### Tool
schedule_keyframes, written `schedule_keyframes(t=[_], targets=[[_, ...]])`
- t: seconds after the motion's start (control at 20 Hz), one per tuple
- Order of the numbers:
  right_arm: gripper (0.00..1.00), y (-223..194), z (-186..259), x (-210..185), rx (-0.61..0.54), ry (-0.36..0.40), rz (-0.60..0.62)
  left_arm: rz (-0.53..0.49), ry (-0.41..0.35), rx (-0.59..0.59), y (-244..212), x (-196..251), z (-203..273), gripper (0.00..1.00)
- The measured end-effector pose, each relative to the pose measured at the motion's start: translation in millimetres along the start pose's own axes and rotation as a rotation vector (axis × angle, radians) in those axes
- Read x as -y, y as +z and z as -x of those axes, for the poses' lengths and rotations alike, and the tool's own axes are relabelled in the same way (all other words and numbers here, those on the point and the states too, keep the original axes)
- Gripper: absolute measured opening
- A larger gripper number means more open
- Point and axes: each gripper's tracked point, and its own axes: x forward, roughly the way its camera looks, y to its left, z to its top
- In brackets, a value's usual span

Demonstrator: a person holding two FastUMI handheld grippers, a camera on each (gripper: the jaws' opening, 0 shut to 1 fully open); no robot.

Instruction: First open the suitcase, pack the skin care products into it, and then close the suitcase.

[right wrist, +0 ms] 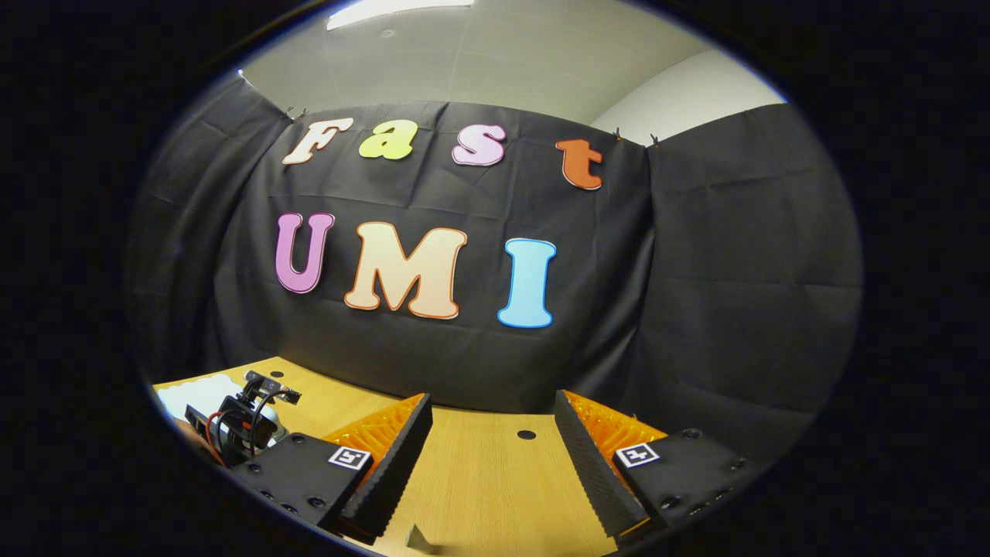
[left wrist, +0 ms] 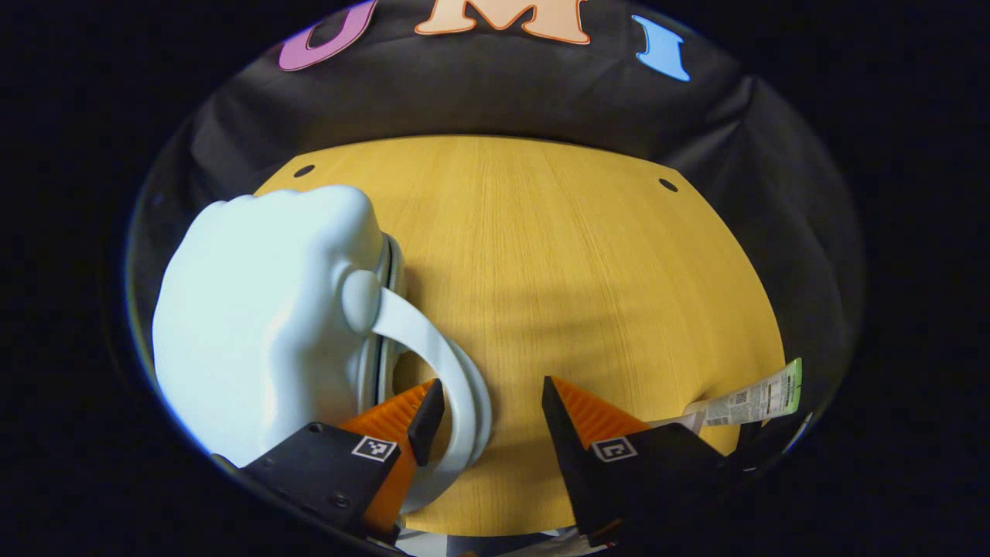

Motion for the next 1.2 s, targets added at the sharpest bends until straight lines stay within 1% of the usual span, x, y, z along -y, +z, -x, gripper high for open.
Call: schedule_keyframes(t=[0.05, 0.1, 0.15, 0.2, 0.25, 0.3, 0.35, 0.4, 0.45, 0.6, 0.65, 0.7, 0.8, 1.0, 1.1, 1.2], targets=[[0.99, -2.0, 0.9, 1.0, -0.005, -0.001, -0.005, 0.013, 0.009, -0.014, -3.2, -2.1, 0.4, 0.67], [0.99, -3.9, 0.6, 2.1, -0.007, -0.003, -0.01, 0.014, 0.016, -0.017, -2.1, -6.0, -0.6, 0.63], [0.99, -4.6, 0.6, 3.5, -0.009, -0.005, -0.013, 0.009, 0.025, -0.012, -0.6, -9.9, 0.9, 0.5], [0.99, -6.2, 0.2, 5.3, -0.009, -0.011, -0.01, 0.006, 0.028, 0.0, 1.6, -12.2, 1.4, 0.49], [0.99, -7.2, -0.7, 7.9, -0.007, -0.021, 0.003, 0.003, 0.043, -0.002, 1.1, -16.4, 3.1, 0.34], [0.99, -7.6, -1.0, 10.0, -0.001, -0.03, 0.016, 0.002, 0.051, 0.001, 2.7, -19.5, 4.5, 0.25], [0.99, -6.9, -1.2, 9.2, 0.007, -0.031, 0.019, 0.006, 0.05, 0.002, 2.3, -19.8, 3.5, 0.1], [1.0, -6.9, -0.5, 4.9, 0.014, -0.024, 0.012, 0.007, 0.042, -0.006, 3.1, -18.3, 6.1, 0.1], [0.99, -6.7, 0.6, -0.6, 0.02, -0.01, 0.001, -0.012, 0.036, -0.005, 4.3, -16.9, 7.7, 0.08], [0.99, -9.1, -1.5, -6.7, 0.032, 0.008, -0.016, -0.081, 0.091, 0.0, 12.8, -15.9, 16.5, 0.04], [0.99, -8.8, -1.9, -8.3, 0.036, 0.01, -0.018, -0.082, 0.093, 0.031, 19.1, -11.7, 20.9, 0.04], [0.99, -8.2, -2.3, -9.9, 0.04, 0.015, -0.02, -0.069, 0.081, 0.053, 23.9, -5.7, 25.0, 0.0], [0.99, -6.2, -3.5, -13.1, 0.049, 0.025, -0.026, -0.066, 0.083, 0.059, 27.4, -5.8, 35.1, 0.0], [0.99, -4.0, -6.2, -20.3, 0.061, 0.044, -0.043, -0.08, 0.083, 0.113, 40.2, 0.1, 53.3, 0.0], [0.99, -5.4, -8.2, -25.7, 0.058, 0.056, -0.055, -0.112, 0.086, 0.16, 50.6, 1.1, 64.8, 0.0], [0.99, -5.6, -8.7, -32.7, 0.055, 0.067, -0.066, -0.122, 0.103, 0.181, 53.8, -1.9, 76.1, 0.0]])
